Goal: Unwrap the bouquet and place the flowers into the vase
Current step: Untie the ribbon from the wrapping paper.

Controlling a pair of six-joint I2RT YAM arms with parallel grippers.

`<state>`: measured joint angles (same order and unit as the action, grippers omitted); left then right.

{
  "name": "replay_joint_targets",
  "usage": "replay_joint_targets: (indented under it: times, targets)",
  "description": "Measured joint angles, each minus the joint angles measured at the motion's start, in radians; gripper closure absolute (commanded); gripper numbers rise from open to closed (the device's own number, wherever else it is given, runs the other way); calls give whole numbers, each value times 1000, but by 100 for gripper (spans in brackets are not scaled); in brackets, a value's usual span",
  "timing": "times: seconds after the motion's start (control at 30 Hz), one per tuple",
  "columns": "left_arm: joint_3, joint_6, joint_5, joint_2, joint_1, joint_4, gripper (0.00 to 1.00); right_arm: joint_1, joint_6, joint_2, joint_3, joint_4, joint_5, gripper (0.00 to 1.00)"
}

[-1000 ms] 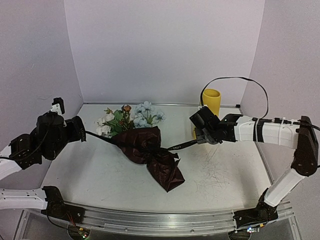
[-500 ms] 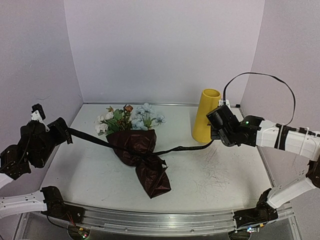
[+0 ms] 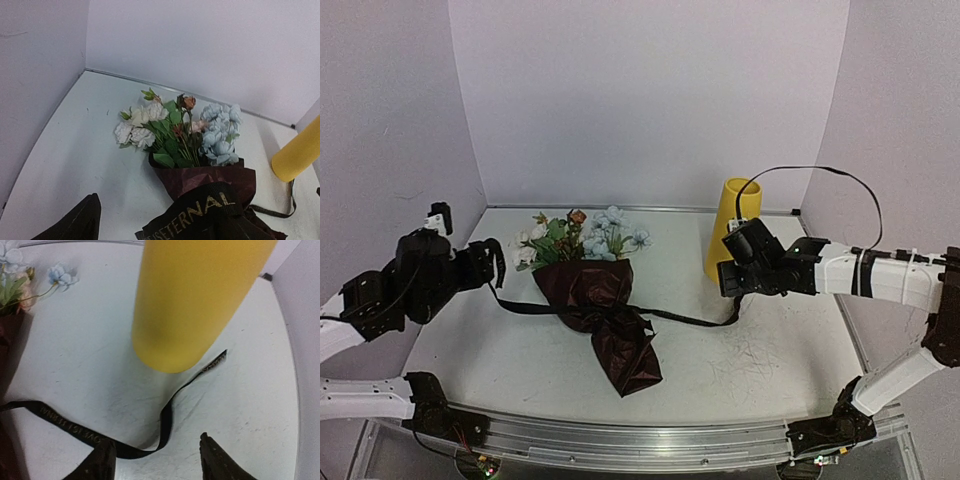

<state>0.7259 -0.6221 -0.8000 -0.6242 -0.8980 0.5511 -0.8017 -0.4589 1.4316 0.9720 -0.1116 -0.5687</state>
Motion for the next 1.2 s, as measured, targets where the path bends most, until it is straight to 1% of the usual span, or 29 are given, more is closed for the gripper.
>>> replay_joint_targets:
  times: [0.07,0.17,0.23,0.27,0.37,0.47,0.53,0.6,0.73,0.8,0.9,0.97,1.03,1.13,1.2]
  targets:
    - [58,25,75,-124,-2,0,17,0,36,-1,-14,39,86,32]
    - [162,55,210,-288,-5,-6,14,0,78,-21,-43,130,225,35]
    - [212,70,292,-359,-6,-14,14,0,97,-29,-52,182,315,37]
    - [240,78,349,-391,-7,-18,14,0,107,-31,-55,209,362,38]
    - [275,93,433,-449,-6,-32,15,-3,127,-26,-58,289,498,38]
    - [287,94,456,-469,-7,-41,16,-17,141,2,-50,356,612,39]
    - [287,76,422,-461,-7,-40,18,-33,149,40,-34,377,662,40]
    - [286,55,367,-432,-7,-37,22,-48,152,82,-13,391,693,40]
    - [285,-5,200,-303,2,-10,27,-66,152,131,3,404,722,41]
    - [284,-36,124,-242,29,20,28,-69,151,141,3,415,731,42]
    - [285,-63,44,-200,103,94,27,-70,148,168,17,443,746,42]
    - [285,-62,18,-208,155,138,26,-71,147,194,36,453,756,42]
    - [288,-59,-3,-239,194,188,23,-73,148,216,55,457,763,41]
    - [298,-56,-23,-297,208,249,14,-78,149,226,74,457,767,41]
    - [303,-55,-29,-324,214,275,11,-81,150,227,86,461,768,41]
